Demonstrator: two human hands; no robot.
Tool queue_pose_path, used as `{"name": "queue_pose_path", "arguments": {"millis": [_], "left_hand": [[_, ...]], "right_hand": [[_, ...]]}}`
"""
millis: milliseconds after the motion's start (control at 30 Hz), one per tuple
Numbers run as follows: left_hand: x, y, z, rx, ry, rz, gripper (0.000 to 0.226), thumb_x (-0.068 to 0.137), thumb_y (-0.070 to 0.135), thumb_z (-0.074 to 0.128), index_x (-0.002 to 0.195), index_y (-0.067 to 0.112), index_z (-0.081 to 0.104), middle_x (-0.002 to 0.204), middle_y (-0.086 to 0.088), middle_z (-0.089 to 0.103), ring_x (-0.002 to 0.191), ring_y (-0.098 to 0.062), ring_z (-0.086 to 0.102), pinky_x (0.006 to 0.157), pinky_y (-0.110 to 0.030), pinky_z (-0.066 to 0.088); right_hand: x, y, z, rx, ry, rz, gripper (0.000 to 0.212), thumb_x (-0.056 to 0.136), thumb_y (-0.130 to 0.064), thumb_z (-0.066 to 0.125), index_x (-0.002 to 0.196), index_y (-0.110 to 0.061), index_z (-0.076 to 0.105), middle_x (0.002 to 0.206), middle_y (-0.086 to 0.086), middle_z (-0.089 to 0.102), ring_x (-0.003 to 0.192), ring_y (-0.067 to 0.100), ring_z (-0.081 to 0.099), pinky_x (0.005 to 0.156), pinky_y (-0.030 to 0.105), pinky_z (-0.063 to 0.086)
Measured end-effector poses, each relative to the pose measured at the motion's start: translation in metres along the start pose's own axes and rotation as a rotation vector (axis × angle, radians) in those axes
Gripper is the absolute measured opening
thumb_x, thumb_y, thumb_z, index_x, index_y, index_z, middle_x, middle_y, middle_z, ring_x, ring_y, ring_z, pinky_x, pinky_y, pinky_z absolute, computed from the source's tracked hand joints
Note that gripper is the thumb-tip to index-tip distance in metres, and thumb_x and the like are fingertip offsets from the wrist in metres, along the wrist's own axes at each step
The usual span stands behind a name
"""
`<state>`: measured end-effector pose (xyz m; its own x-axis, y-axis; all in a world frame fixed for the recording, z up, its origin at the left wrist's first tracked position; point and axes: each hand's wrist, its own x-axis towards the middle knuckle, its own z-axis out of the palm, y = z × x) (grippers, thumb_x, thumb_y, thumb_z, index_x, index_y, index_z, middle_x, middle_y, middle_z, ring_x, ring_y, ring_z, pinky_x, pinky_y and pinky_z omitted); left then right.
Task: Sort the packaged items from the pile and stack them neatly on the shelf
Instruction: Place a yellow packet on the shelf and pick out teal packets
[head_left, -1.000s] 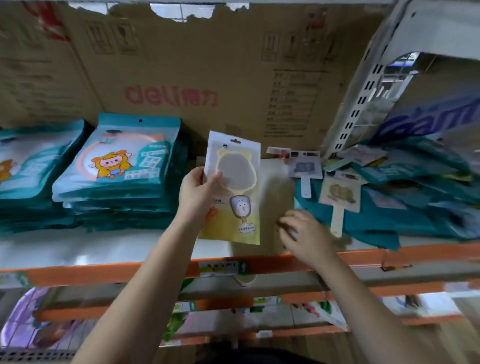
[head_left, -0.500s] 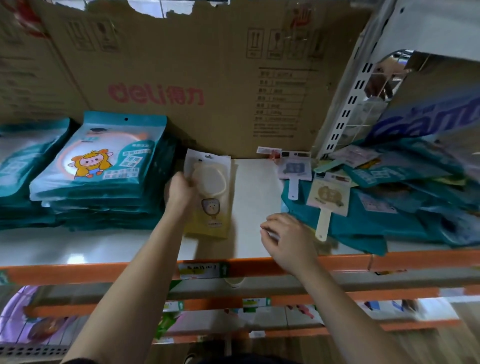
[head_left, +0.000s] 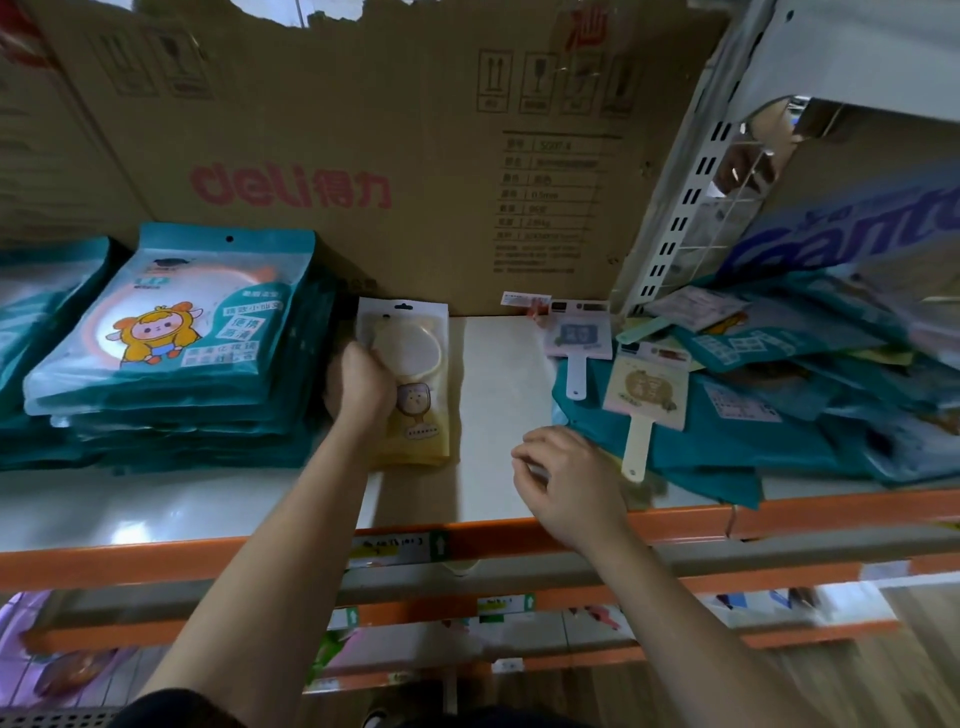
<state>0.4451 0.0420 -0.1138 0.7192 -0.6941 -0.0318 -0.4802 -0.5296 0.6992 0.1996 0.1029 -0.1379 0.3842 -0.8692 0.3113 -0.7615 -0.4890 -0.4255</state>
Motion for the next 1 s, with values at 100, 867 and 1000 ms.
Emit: {"name": "queue_pose_path", "arguments": {"millis": [100,867,1000], "left_hand": [[0.004,-0.003,0.009,-0.017,0.009,-0.024,0.023,0.101,0.025,0.04,0.111,0.012,0.056,0.116,-0.01,0.059,0.108,-0.032,0.056,0.097,-0.046,0.045],[-0.058,0.044,0.032,0.017,0.001,0.53,0.035,0.097,0.025,0.054,0.127,0.008,0.059,0.135,-0.016,0.049,0.123,-0.032,0.044,0.103,-0.041,0.037],[-0.083,0.071,0.062,-0.064,-0.164,0.576,0.033,0.098,0.032,0.054,0.125,0.014,0.059,0.125,-0.008,0.055,0.106,-0.021,0.058,0.086,-0.033,0.049]], "right_hand": [[0.0,0.0,0.001,-0.001,0.0,0.002,0.015,0.089,-0.026,0.059,0.094,-0.021,0.072,0.101,-0.009,0.068,0.096,0.007,0.06,0.077,0.02,0.05],[-0.014,0.032,-0.051,0.234,0.238,-0.018,0.025,0.091,-0.026,0.053,0.097,-0.012,0.073,0.094,-0.003,0.068,0.092,0.006,0.06,0.08,0.017,0.047],[-0.021,0.067,-0.071,0.24,0.282,0.063,0.025,0.091,-0.027,0.053,0.096,-0.012,0.072,0.097,-0.001,0.067,0.094,0.01,0.061,0.08,0.019,0.048]]}}
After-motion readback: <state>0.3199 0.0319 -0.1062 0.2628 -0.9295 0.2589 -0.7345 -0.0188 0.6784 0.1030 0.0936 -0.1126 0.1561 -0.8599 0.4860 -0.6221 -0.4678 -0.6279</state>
